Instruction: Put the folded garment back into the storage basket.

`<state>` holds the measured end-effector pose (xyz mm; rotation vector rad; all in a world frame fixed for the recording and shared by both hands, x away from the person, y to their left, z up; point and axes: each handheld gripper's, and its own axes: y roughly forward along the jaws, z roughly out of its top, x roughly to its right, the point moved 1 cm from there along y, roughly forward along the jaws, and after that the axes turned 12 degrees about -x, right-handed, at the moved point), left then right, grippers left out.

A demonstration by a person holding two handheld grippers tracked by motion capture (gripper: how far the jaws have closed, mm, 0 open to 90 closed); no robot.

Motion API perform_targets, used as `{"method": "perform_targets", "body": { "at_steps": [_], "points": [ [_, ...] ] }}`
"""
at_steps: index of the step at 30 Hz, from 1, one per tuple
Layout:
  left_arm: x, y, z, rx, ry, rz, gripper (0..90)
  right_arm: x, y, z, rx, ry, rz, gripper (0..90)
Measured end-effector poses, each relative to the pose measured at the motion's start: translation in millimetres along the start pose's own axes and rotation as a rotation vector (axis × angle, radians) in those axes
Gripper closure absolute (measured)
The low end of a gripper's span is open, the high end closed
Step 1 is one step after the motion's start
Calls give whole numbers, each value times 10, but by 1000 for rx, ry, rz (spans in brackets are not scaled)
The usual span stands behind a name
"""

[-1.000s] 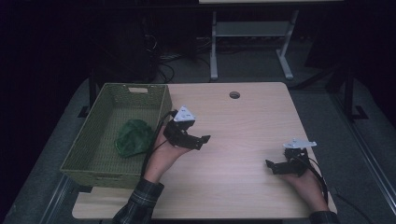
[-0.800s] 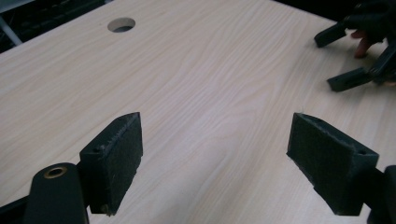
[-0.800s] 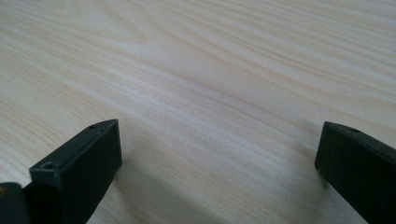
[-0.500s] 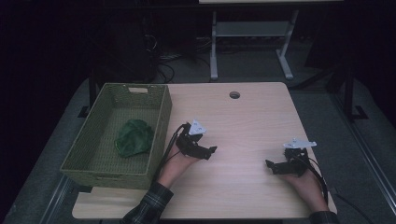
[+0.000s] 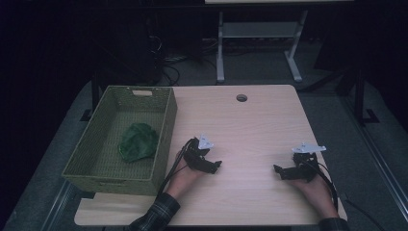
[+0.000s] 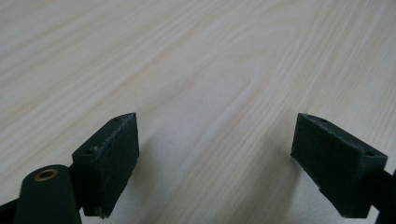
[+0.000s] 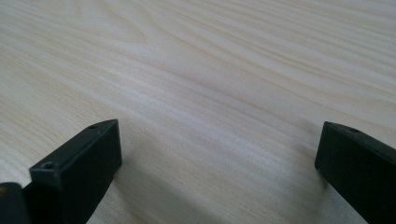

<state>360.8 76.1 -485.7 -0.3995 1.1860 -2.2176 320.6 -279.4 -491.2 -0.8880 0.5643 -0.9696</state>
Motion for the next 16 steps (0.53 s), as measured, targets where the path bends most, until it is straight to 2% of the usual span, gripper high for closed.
{"method": "perform_targets", "body": {
  "at_steps": [16],
  "points": [
    [0, 1, -3, 2, -12, 3, 131, 0, 0, -1, 0, 0, 0, 2]
  ]
}}
